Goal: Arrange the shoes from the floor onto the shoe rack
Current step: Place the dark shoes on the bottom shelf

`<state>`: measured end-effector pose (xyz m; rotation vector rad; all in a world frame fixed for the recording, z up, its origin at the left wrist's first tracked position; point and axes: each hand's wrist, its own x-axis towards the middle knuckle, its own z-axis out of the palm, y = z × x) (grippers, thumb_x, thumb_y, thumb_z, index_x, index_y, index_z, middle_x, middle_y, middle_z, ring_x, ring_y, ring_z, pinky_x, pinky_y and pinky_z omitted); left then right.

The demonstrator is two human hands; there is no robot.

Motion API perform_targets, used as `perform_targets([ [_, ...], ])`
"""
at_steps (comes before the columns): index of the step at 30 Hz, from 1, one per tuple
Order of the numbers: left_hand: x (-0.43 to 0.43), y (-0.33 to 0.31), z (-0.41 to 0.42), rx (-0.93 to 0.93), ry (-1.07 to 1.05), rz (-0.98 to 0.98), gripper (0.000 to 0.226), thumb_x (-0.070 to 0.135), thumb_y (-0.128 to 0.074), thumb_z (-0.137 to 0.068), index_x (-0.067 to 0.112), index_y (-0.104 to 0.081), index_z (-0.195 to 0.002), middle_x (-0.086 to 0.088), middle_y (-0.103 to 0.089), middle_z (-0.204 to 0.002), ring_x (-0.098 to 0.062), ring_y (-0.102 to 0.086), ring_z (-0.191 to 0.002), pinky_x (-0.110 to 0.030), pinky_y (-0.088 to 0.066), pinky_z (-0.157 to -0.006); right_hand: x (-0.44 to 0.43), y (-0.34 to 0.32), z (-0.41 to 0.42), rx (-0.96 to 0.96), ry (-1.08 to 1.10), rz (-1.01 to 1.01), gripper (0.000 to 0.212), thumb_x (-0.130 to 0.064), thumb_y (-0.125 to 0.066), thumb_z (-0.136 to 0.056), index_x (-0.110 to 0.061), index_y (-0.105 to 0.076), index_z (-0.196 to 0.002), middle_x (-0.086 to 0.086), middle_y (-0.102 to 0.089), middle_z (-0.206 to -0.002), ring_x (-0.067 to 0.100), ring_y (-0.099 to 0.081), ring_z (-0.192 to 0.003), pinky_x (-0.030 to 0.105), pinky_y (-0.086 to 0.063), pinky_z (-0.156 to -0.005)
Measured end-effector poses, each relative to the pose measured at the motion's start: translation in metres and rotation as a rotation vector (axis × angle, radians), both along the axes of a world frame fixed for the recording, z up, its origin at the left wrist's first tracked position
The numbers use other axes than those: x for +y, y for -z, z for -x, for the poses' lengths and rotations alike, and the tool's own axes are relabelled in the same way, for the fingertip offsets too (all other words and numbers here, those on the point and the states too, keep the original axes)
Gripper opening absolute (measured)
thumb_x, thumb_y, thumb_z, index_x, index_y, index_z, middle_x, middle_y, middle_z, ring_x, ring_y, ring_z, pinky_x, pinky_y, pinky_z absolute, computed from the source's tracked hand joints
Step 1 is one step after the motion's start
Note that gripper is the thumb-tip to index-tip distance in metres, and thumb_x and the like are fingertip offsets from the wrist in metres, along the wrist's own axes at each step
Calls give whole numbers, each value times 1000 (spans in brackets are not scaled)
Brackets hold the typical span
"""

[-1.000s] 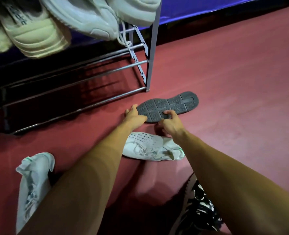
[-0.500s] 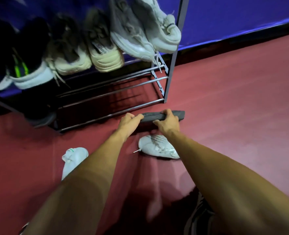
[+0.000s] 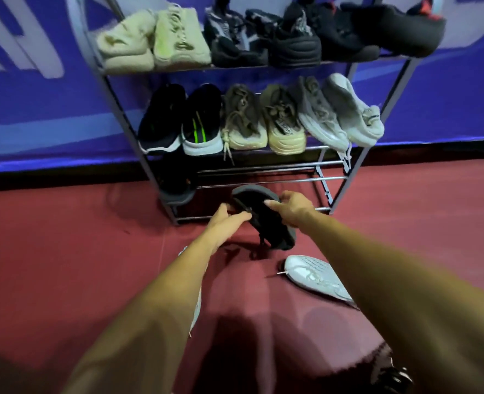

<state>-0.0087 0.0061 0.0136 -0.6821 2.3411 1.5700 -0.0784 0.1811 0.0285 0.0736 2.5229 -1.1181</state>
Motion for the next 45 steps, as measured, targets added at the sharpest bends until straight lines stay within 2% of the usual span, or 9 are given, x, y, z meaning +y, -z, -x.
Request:
perform_targets([
  [4,-18,8,-19,-88,17,23,40,31,-65,-87,24,-51,-124,0,-60,-107,-16,-54,-90,-28,-44,-69,-30,-18,8,-93,-42,10,46,-56,-66,-89,-16,-56,-69,7,-54,-62,22,-46,-48,27,-35,-45],
  [8,-35,21,-33,-137,20,-39,45,32,-65,-88,27,-49,-130,5,-59,-123,-14,-55,-106,-29,-43,-71,-48,-16,6,-207,23,159,41,-53,-62,-93,-16,-59,-77,5,-53,-68,17,-44,-51,22,-30,-45],
  [13,-47,33,-36,-134,17,-33,29,21,-60,-90,27,-54,-118,5,-63,-103,-13,-54,-87,-25,-40,-59,-68,9,-5,-274,96,364,38,-53,-60,-94,-20,-60,-75,2,-49,-65,13,-35,-48,21,-23,-43],
  [16,-53,36,-30,-92,2,-31,38,13,-61,-91,20,-53,-127,2,-66,-110,-12,-61,-97,-24,-49,-77,-81,14,-4,-244,120,446,41,-52,-58,-96,-16,-61,-77,3,-49,-63,13,-32,-43,22,-23,-44],
  [20,-57,39,-21,-42,-29,-41,32,16,-56,-94,19,-58,-126,5,-64,-88,-2,-55,-69,-15,-41,-57,-87,16,10,-249,166,565,35,-47,-60,-96,-15,-68,-86,6,-62,-75,14,-47,-49,21,-33,-49],
  [24,-63,40,-8,-21,-116,-116,32,20,-51,-98,20,-63,-128,1,-71,-115,-10,-66,-96,-20,-48,-73,-88,15,16,-228,135,645,18,-29,-60,-99,-13,-68,-102,-3,-63,-73,3,-56,-48,13,-37,-38],
  [30,-74,39,27,73,-325,-187,28,22,-59,-96,18,-70,-122,-3,-73,-113,-20,-68,-107,-42,-52,-100,-80,28,19,-159,76,550,16,-22,-57,-101,-10,-66,-106,0,-57,-73,4,-49,-49,8,-32,-37],
  [39,-63,33,47,152,-539,-285,13,32,-61,-94,29,-70,-103,0,-71,-111,-18,-61,-97,-29,-44,-75,-86,39,28,-171,102,705,24,-17,-68,-91,-8,-71,-112,6,-75,-104,18,-65,-88,28,-48,-79],
  [45,-71,28,41,34,-446,-287,29,48,-50,-94,47,-61,-120,13,-67,-117,-12,-59,-92,-24,-37,-61,-91,45,28,-251,13,756,56,2,-64,-84,-17,-60,-137,12,-73,-117,17,-63,-93,22,-51,-78],
])
